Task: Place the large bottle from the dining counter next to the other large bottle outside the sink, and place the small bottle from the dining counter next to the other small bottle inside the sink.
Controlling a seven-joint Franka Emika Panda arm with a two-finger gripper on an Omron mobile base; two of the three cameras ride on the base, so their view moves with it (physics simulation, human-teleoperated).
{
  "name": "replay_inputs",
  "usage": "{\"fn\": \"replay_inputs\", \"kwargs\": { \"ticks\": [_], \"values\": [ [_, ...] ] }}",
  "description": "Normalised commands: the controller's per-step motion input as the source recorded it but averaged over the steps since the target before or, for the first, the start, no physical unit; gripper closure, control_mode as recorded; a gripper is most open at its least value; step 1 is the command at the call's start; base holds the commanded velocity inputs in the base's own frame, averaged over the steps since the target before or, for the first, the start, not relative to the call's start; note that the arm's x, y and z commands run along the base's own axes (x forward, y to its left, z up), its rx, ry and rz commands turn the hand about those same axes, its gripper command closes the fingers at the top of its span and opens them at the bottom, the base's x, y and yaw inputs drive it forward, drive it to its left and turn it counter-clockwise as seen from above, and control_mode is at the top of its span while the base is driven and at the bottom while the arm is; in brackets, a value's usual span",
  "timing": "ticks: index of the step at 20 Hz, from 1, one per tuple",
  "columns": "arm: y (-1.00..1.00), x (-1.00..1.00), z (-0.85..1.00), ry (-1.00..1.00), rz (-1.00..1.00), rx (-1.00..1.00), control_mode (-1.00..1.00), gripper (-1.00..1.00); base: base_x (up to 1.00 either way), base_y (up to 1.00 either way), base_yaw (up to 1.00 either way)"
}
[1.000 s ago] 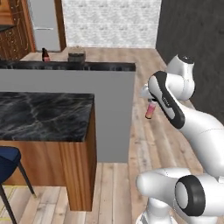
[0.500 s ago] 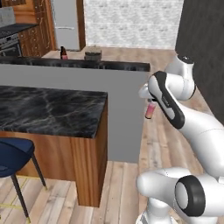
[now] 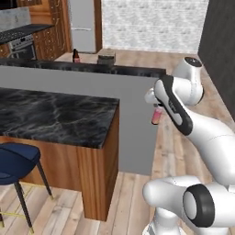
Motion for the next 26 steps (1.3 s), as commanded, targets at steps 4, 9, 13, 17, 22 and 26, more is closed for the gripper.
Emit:
{"fn": "replay_inputs", "kwargs": {
  "ticks": [4,9,13,17,22,26],
  "values": [
    [0.00,0.00,0.00,0.00,0.00,0.00,1.00,1.00,0.04,-0.67,0.12],
    [0.00,0.00,0.00,0.00,0.00,0.00,1.00,1.00,-0.36,-0.77,0.10],
    [0.00,0.00,0.00,0.00,0.00,0.00,1.00,1.00,-0.45,-0.73,0.11],
    [0.00,0.00,0.00,0.00,0.00,0.00,1.00,1.00,-0.42,-0.78,0.10],
    [0.00,0.00,0.00,0.00,0.00,0.00,1.00,1.00,-0.22,-0.80,0.10],
    [0.00,0.00,0.00,0.00,0.00,0.00,1.00,1.00,0.13,-0.67,0.12]
  ]
}}
